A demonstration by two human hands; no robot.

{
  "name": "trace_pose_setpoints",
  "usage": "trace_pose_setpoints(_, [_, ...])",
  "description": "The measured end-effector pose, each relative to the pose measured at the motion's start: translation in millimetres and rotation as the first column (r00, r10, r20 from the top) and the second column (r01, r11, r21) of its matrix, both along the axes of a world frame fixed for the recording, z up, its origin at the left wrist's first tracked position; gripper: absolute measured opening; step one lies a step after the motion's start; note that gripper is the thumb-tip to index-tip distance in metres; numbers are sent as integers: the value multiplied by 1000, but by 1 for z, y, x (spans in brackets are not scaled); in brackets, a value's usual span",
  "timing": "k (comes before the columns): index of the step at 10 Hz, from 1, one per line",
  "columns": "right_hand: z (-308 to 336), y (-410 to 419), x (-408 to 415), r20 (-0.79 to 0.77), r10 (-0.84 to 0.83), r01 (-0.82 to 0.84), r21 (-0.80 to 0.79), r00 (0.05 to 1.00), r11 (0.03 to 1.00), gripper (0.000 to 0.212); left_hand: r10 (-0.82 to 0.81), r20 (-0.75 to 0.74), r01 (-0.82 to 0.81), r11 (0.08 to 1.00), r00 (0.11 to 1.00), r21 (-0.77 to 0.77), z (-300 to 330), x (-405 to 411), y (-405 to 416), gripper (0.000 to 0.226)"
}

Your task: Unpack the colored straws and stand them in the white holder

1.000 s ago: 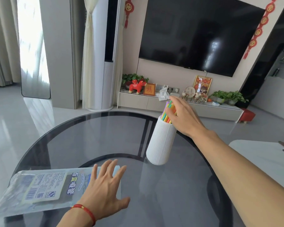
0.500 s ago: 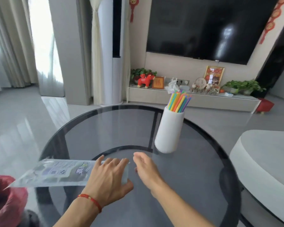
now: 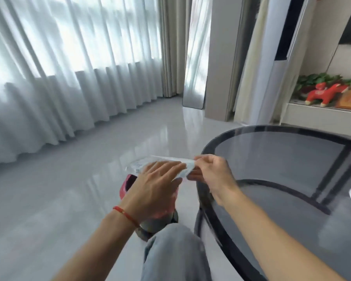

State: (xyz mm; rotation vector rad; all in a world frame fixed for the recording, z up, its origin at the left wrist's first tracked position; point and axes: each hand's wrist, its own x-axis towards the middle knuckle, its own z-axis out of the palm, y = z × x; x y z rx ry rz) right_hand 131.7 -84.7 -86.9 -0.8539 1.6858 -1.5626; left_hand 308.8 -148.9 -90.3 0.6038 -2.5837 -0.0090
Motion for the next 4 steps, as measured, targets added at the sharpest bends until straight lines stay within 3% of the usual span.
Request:
trace_pose_setpoints(2, [-16,-25,31,75,165,-176,164,983,971,18,114,-58,-100,976,992,195,-38,44,-29,42])
trace_pose_setpoints(3, [-22,-20,29,53,231,-237,215,972,948,23,120,12,-119,959,993,257,-68,48,-42,52])
trace_pose_setpoints(4, [-22,-4,16,-66,236,-213,256,969,943,21,155,134,-189,938,979,291,-87,48,-53,50])
